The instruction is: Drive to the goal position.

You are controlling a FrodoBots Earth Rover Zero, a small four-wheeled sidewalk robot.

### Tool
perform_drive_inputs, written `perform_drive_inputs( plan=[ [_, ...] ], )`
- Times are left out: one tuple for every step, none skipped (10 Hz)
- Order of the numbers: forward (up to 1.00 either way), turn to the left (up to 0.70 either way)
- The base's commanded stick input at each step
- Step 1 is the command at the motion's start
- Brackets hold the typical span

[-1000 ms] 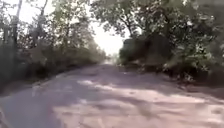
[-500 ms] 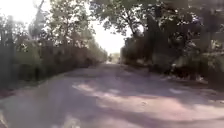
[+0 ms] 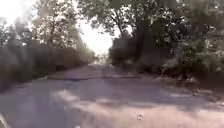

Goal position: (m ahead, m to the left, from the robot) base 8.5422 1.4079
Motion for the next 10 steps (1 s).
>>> perform_drive_inputs(
  plan=[
    [1.00,0.00],
    [1.00,0.00],
    [1.00,0.27],
    [1.00,0.40],
    [1.00,0.40],
    [1.00,0.40],
    [1.00,0.40],
    [1.00,0.40],
    [1.00,0.40],
    [1.00,0.00]
  ],
)
